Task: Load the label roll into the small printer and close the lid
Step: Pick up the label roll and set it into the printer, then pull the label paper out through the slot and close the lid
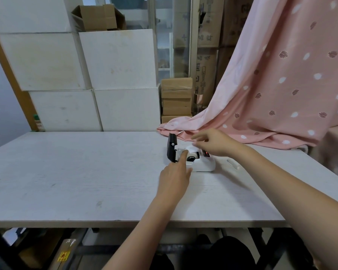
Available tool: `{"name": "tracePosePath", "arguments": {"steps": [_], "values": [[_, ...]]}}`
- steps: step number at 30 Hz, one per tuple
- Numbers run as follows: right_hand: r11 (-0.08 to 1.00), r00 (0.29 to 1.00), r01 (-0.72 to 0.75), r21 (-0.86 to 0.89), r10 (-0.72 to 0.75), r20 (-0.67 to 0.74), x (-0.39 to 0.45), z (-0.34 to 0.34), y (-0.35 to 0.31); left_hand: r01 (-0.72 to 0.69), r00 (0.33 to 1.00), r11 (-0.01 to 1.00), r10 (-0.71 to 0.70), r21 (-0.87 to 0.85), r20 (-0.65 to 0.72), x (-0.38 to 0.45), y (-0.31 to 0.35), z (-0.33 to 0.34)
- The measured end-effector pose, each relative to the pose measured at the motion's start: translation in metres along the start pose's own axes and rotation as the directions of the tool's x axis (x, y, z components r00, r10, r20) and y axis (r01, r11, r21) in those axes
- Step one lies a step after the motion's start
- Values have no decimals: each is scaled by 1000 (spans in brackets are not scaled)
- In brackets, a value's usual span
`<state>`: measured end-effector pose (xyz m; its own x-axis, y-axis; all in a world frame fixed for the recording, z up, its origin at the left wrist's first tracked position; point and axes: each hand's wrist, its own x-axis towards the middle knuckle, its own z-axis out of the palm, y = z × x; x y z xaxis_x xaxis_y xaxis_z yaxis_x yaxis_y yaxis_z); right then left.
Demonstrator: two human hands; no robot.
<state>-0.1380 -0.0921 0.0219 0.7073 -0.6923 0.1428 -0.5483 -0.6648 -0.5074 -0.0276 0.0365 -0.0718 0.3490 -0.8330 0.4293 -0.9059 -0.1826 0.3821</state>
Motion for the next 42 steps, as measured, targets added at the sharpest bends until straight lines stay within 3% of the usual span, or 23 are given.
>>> {"name": "tracePosePath", "arguments": {"steps": [7,17,30,42], "values": [[949,949,-317,4,317,-10,9,0,-20,-1,1000,1000,1,14,12,1,0,-1],[854,885,-462,238,459,71,16,7,-23,11,1000,999,-12,40,22,1,2,0],[697,838,-522,492,526,145,3,-1,10,11,1000,999,-12,37,24,2,0,3],[609,810,-546,575,558,178,-12,-9,31,-2,1000,999,2,47,0,2,1,3]]}}
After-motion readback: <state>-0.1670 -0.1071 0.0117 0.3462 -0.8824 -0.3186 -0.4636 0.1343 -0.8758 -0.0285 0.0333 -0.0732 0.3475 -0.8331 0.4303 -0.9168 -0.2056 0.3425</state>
